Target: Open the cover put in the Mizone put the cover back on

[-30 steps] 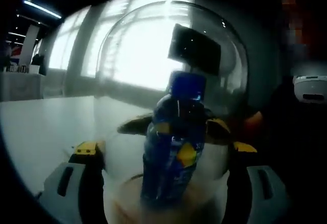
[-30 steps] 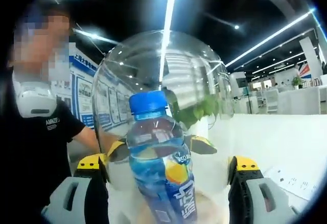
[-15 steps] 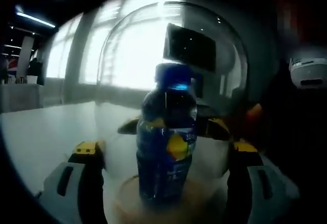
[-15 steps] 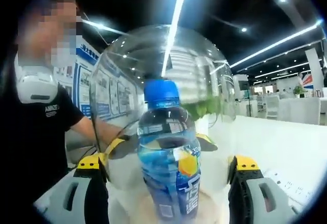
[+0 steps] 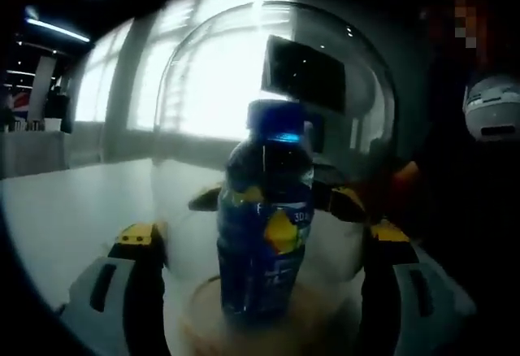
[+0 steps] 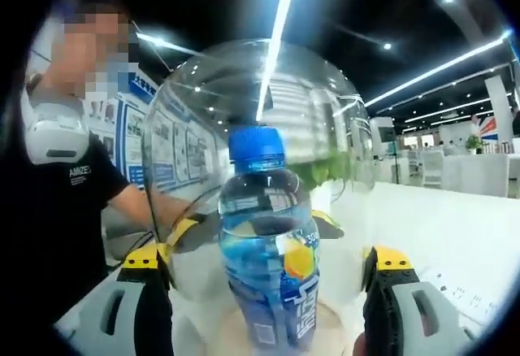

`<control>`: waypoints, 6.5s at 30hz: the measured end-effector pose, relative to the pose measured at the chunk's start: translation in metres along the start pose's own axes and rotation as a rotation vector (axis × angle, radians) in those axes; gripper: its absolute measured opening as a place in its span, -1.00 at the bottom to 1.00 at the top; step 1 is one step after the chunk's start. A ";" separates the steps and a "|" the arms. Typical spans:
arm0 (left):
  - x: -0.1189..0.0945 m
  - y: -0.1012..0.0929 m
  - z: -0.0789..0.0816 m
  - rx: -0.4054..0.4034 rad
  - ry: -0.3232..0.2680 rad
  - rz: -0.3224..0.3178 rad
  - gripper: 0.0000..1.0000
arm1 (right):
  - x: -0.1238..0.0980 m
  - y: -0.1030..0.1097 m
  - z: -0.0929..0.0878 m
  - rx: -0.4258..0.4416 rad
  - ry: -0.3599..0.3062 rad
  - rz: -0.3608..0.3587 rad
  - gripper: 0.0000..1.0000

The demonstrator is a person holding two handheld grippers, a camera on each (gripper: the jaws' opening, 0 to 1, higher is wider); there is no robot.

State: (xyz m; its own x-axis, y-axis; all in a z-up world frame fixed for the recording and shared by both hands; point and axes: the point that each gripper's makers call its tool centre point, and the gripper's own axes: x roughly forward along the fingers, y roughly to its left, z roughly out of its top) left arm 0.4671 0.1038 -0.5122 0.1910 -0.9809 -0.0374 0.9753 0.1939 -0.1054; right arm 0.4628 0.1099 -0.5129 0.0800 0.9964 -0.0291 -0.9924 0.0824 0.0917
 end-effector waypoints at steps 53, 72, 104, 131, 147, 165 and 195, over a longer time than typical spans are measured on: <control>-0.055 -0.021 0.006 -0.101 -0.200 0.468 0.12 | -0.047 0.045 -0.012 -0.026 -0.007 -0.554 -0.11; -0.068 -0.071 -0.020 0.006 -0.137 0.486 -0.05 | -0.072 0.087 -0.031 -0.054 -0.003 -0.654 -0.26; -0.130 -0.128 -0.037 -0.023 -0.278 0.610 -0.20 | -0.117 0.124 -0.065 0.040 -0.118 -0.770 -0.40; -0.151 -0.138 -0.064 0.076 -0.185 0.734 -0.42 | -0.122 0.139 -0.078 -0.023 -0.126 -0.819 -0.61; -0.150 -0.137 -0.073 0.066 -0.167 0.730 -0.42 | -0.119 0.140 -0.086 -0.059 -0.081 -0.805 -0.57; -0.148 -0.136 -0.076 0.053 -0.159 0.727 -0.42 | -0.122 0.136 -0.087 -0.021 -0.091 -0.810 -0.57; -0.148 -0.134 -0.080 0.079 -0.125 0.753 -0.42 | -0.120 0.137 -0.090 -0.041 -0.065 -0.815 -0.57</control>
State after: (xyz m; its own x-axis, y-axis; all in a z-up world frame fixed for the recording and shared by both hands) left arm 0.2990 0.2246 -0.5718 0.8135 -0.5801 0.0420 0.5812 0.8134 -0.0241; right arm 0.3092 -0.0003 -0.5865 0.7821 0.6230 -0.0129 -0.6225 0.7820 0.0302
